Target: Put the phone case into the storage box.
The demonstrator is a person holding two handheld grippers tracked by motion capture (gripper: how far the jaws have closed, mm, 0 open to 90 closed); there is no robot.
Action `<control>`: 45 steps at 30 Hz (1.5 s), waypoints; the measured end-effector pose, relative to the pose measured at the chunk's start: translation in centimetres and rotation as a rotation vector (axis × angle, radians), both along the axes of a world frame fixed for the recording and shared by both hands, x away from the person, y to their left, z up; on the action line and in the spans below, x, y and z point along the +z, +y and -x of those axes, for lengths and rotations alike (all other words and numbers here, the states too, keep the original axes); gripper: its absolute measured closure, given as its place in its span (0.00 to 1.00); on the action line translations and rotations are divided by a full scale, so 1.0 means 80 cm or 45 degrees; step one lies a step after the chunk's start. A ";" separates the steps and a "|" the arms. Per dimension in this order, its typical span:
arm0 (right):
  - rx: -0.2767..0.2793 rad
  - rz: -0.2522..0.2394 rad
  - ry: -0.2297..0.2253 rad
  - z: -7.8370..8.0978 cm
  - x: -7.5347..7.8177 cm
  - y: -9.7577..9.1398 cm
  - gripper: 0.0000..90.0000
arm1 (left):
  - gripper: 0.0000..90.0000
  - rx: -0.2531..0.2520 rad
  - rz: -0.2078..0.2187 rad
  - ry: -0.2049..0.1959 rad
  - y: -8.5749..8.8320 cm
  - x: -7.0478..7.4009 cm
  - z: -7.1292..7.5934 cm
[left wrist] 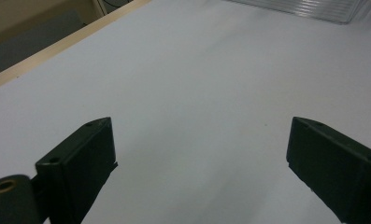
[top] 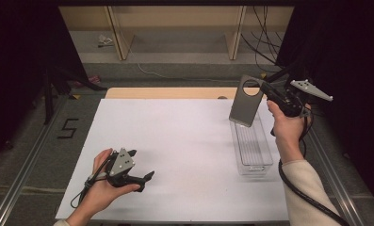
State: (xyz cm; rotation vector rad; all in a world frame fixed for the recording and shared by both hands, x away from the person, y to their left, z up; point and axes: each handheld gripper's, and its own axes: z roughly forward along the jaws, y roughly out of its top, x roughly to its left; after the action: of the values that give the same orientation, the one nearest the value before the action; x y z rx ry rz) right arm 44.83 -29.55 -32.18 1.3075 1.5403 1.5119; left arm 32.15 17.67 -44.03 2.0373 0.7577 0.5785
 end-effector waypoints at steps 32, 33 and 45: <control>-0.045 0.016 -0.012 0.000 0.002 -0.011 0.92 | 0.08 0.002 0.000 -0.002 0.001 0.001 0.000; -0.046 0.016 -0.012 0.000 0.002 -0.011 0.92 | 0.08 0.002 0.000 -0.001 0.001 0.001 0.000; -0.060 0.021 -0.005 -0.001 0.001 -0.014 0.92 | 0.08 0.004 -0.001 -0.002 0.001 0.001 0.000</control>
State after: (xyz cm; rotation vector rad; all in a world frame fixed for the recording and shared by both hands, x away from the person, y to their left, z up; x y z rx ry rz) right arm 44.91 -30.68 -32.13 1.3214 1.5061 1.4689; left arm 32.16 17.72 -43.95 2.0364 0.7601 0.5821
